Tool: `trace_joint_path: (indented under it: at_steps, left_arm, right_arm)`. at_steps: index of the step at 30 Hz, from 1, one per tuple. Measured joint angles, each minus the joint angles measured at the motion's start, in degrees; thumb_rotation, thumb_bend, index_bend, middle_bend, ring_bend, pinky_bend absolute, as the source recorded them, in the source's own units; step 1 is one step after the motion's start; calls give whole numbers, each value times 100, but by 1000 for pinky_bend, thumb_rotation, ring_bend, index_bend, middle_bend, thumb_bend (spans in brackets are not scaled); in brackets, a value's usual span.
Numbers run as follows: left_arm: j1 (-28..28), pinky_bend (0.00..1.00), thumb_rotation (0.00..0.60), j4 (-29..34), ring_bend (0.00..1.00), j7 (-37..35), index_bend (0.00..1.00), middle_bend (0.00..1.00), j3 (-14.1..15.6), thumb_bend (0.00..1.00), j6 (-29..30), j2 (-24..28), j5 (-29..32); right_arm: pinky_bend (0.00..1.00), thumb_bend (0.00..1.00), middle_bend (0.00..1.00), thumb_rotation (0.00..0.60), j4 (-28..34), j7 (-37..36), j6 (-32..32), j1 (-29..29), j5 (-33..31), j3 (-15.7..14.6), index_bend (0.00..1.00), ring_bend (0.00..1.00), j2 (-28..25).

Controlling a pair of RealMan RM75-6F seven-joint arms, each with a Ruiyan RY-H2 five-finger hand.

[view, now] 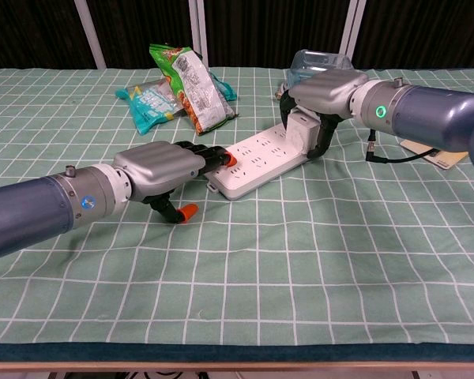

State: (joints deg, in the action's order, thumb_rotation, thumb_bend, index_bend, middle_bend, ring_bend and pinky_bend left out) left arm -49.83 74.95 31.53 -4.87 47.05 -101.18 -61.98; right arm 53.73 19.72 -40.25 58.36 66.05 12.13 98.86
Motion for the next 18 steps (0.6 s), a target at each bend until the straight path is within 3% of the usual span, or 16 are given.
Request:
trace_joint_path:
  at_steps: [10, 18]
  left_arm:
    - [0, 52, 600, -27, 0, -52, 72, 0, 26, 446, -5, -30, -15]
    - [3, 52, 600, -82, 0, -84, 72, 0, 65, 446, -37, -100, -26]
  right_arm:
    - [228, 575, 195, 600, -53, -5, -5, -37, 25, -73, 562, 157, 81]
    - [229, 594, 200, 600, -13, -39, -235, -88, 108, -51, 597, 158, 91]
